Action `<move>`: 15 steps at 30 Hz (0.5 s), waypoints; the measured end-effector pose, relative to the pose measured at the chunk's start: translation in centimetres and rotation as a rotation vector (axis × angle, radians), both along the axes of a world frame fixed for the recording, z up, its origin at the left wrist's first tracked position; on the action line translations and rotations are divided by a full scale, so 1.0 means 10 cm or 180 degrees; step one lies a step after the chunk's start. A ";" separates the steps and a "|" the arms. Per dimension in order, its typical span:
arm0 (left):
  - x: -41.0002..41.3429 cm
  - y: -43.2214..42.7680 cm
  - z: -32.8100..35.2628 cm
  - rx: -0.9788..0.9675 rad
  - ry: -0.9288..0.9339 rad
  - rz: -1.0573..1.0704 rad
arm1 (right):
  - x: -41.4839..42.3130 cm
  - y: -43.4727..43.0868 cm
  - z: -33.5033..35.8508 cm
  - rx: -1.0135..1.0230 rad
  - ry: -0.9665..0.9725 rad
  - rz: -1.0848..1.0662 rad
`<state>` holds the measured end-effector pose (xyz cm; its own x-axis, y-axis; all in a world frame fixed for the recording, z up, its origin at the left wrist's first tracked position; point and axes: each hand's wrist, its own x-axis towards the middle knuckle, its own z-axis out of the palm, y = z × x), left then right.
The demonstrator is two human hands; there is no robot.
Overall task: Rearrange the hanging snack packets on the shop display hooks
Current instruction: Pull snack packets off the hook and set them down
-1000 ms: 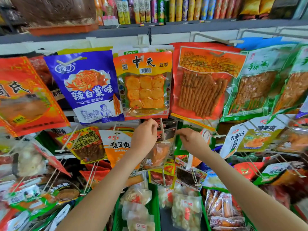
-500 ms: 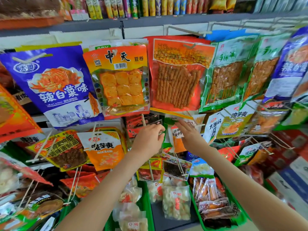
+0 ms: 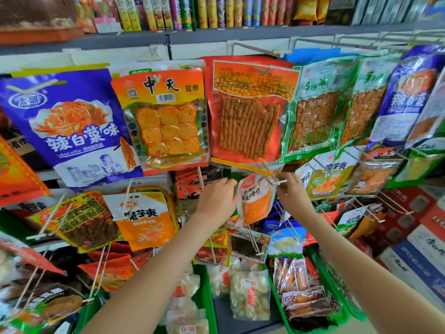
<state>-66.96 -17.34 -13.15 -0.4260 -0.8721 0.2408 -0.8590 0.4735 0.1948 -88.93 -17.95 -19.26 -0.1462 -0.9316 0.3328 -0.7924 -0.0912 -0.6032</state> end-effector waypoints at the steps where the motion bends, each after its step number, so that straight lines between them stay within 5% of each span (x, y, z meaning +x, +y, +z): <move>1: -0.06 -0.03 -0.01 0.0039 -0.0080 0.0026 | -0.02 -0.06 0.04 0.0004 -0.0037 0.0021; 9: -0.48 -0.25 -0.03 0.0434 -0.0439 0.0211 | 0.06 -0.27 0.28 0.0776 0.0628 0.0935; 12: -0.51 -0.27 -0.04 0.0502 -0.0317 0.0198 | 0.04 -0.36 0.22 0.0600 0.0908 0.0607; 15: -0.49 -0.24 -0.04 0.0531 -0.0144 0.0120 | 0.01 -0.35 0.21 0.0394 0.0522 0.0373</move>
